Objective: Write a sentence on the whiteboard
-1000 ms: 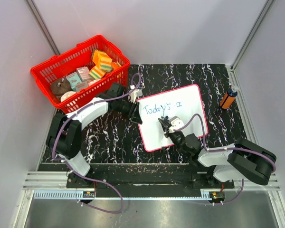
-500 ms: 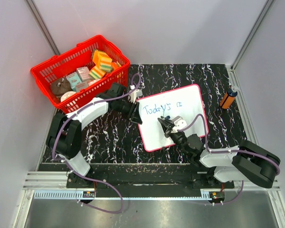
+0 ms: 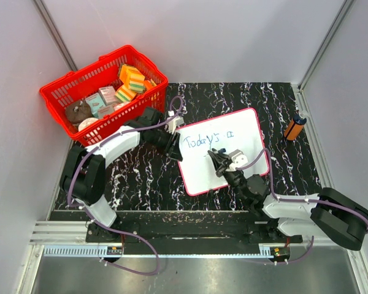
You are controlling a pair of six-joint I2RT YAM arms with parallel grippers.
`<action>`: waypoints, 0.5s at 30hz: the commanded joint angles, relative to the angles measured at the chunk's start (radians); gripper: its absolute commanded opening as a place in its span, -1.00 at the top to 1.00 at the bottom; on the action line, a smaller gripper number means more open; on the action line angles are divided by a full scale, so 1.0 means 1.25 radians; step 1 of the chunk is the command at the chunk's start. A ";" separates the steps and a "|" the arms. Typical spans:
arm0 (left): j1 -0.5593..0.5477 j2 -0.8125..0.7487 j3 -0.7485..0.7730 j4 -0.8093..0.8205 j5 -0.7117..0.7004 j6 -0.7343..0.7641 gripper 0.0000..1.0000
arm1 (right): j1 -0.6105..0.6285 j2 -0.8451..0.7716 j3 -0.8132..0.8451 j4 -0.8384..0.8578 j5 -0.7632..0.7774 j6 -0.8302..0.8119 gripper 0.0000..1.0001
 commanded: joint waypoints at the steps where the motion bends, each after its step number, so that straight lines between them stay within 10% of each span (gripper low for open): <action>1: -0.022 0.001 -0.027 -0.068 -0.182 0.161 0.13 | 0.007 -0.022 0.023 -0.005 0.058 0.001 1.00; 15: -0.023 -0.022 0.027 -0.084 -0.139 0.150 -0.11 | 0.005 -0.034 0.045 -0.017 0.078 0.040 1.00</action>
